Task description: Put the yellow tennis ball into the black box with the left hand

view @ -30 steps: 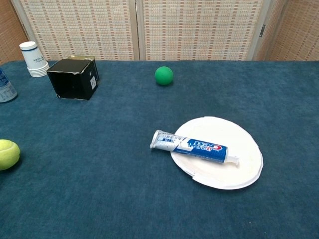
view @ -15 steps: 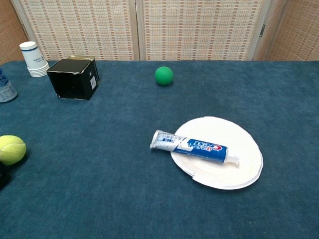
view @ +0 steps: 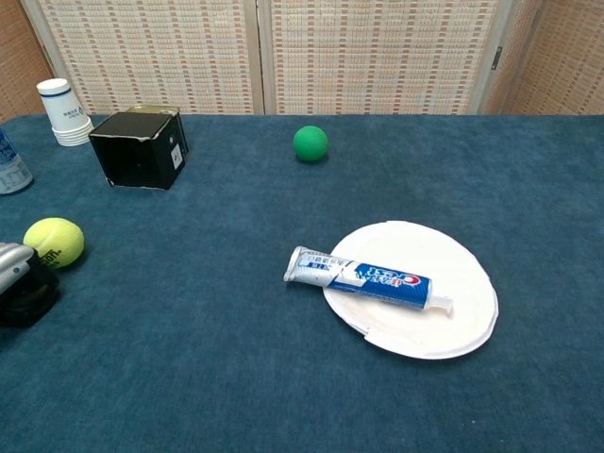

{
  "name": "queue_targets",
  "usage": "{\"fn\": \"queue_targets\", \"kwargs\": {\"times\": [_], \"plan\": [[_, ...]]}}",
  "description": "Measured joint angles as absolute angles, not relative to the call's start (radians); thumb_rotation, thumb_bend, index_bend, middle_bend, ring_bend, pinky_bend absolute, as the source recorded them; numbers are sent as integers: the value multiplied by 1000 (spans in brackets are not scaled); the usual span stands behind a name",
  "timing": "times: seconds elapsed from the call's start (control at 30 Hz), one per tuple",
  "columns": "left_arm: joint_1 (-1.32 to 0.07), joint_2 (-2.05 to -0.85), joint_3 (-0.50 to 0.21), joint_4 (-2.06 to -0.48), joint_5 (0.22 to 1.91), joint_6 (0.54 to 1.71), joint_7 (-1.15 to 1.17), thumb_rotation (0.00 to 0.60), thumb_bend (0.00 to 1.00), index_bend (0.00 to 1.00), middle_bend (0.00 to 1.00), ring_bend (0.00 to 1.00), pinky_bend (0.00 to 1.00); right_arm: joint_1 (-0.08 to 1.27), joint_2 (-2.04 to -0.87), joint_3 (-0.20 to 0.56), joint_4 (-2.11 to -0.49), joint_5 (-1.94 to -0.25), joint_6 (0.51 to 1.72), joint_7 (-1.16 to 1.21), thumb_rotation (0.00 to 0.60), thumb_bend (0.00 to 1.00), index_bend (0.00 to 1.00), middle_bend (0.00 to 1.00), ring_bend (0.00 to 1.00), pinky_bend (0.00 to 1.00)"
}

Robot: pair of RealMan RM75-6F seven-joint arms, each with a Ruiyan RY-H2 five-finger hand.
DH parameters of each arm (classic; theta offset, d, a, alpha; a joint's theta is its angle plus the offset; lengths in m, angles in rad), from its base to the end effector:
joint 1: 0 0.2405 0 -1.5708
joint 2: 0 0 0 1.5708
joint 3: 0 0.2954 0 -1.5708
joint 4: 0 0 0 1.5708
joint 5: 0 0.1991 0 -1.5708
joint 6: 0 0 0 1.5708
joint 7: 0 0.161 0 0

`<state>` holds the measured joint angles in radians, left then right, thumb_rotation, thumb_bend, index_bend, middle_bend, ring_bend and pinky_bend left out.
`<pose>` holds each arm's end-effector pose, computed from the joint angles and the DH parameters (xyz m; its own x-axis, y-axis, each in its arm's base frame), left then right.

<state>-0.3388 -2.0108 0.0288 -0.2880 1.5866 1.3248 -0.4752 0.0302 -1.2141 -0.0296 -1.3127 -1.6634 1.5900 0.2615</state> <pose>-0.3653 0.2921 -0.0498 0.4058 0.1149 0.9067 0.8979 -0.2354 -0.3720 -0.3745 -0.1659 0.1706 0.3461 -0.0246 0.9379 -0.9322 -0.1223 0.3408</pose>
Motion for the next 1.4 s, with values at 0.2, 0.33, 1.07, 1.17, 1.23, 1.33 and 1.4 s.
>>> {"fn": "queue_targets", "kwargs": {"times": [0.2,0.33,1.07,1.17,1.23,1.33,1.4], "plan": [[-391,-2009,9,-291,1570,1270,-482,600,670,1000,1000,1000,1000,35,-1216,-28,-1322,-1659,1577,241,600,0,29,0,0,0],[-424,-2005,-2,-288,1560,1238,-484,600,671,1000,1000,1000,1000,38,-1217,-27,-1328,-1653,1567,230,600,0,29,0,0,0],[-614,-2010,-107,-255,1464,1064,-491,600,660,1000,1000,1000,1000,49,-1218,-20,-1345,-1628,1530,200,600,0,28,0,0,0],[-637,-2011,-121,-233,1453,1056,-513,600,631,1000,1000,994,1000,51,-1217,-24,-1347,-1631,1523,198,600,0,28,0,0,0],[-647,-2009,-119,-225,1454,1049,-532,477,547,804,810,734,837,54,-1214,-28,-1350,-1637,1520,200,600,0,28,0,0,0],[-656,-1996,-99,-232,1470,1027,-562,286,455,278,108,55,96,54,-1214,-29,-1351,-1637,1521,202,600,0,28,0,0,0],[-666,-1983,-87,-241,1480,979,-586,259,427,161,0,0,0,54,-1213,-28,-1351,-1634,1518,201,600,0,28,0,0,0]]}}
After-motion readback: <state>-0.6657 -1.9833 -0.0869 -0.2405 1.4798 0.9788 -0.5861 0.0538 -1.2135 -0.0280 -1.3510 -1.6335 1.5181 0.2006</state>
